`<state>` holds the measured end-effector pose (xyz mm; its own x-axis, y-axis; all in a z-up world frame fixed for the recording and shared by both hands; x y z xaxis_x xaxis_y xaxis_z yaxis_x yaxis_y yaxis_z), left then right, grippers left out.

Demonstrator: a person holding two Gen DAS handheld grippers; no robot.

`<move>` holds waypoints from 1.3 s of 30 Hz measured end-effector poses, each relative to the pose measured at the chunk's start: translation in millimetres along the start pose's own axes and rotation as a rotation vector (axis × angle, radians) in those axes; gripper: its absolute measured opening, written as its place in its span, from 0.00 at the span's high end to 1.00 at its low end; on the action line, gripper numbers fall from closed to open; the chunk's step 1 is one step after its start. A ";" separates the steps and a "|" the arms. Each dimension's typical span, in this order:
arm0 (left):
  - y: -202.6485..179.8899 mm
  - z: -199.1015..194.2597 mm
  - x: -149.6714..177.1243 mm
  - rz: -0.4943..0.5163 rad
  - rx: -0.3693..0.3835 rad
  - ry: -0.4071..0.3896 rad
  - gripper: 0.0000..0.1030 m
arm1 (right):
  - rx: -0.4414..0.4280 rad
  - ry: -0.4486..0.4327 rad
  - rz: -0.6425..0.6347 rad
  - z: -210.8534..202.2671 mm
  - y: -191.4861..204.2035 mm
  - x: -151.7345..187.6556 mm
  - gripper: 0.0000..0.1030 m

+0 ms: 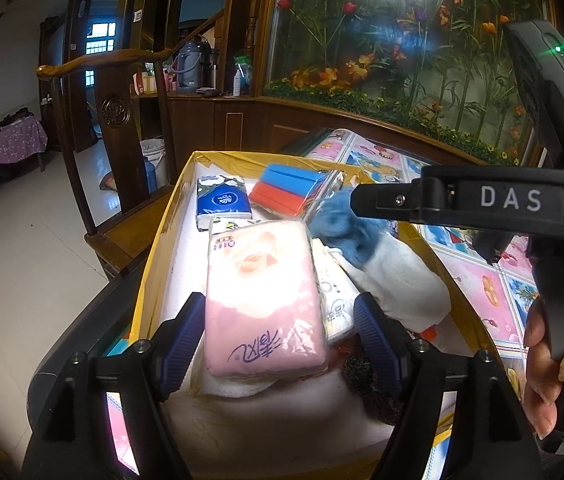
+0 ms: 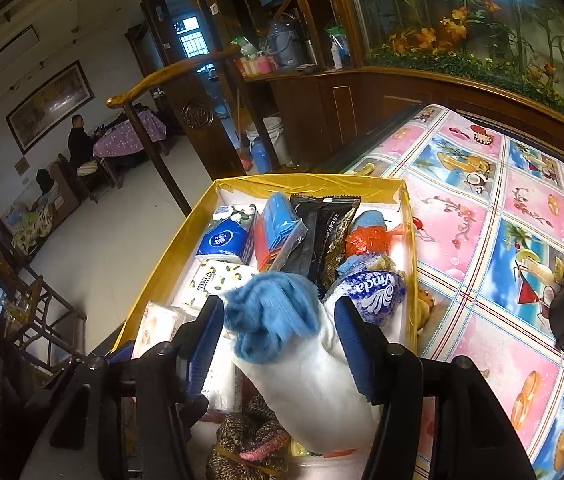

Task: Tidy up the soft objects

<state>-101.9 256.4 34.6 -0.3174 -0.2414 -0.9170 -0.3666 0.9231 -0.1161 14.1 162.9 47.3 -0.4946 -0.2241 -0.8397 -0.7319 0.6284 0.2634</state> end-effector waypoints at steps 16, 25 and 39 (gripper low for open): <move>-7.2 -10.9 0.9 0.008 0.006 -0.028 0.07 | 0.047 -0.120 0.050 -61.7 -20.5 10.6 0.14; -2.5 -42.7 -15.5 0.035 -0.030 -0.071 0.00 | 0.100 -0.209 0.012 -120.4 -32.5 37.1 0.08; -16.2 -74.3 -16.0 0.133 -0.087 -0.048 0.00 | 0.098 -0.269 -0.139 -159.5 -13.9 85.6 0.06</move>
<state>-155.8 223.1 79.5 -0.3269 -0.1019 -0.9395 -0.3992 0.9160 0.0395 -92.9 16.2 47.4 -0.2416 -0.1163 -0.9634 -0.7290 0.6770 0.1011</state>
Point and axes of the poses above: each gripper's, at about its wrist camera, not at the fingertips, and z roughly the way its jaws point, y to its left, x to its underside, the point moved 3 cm from there along z, roughly the way its jaws point, and after that the axes turned 14 degrees about -y, right-handed, at the moved point
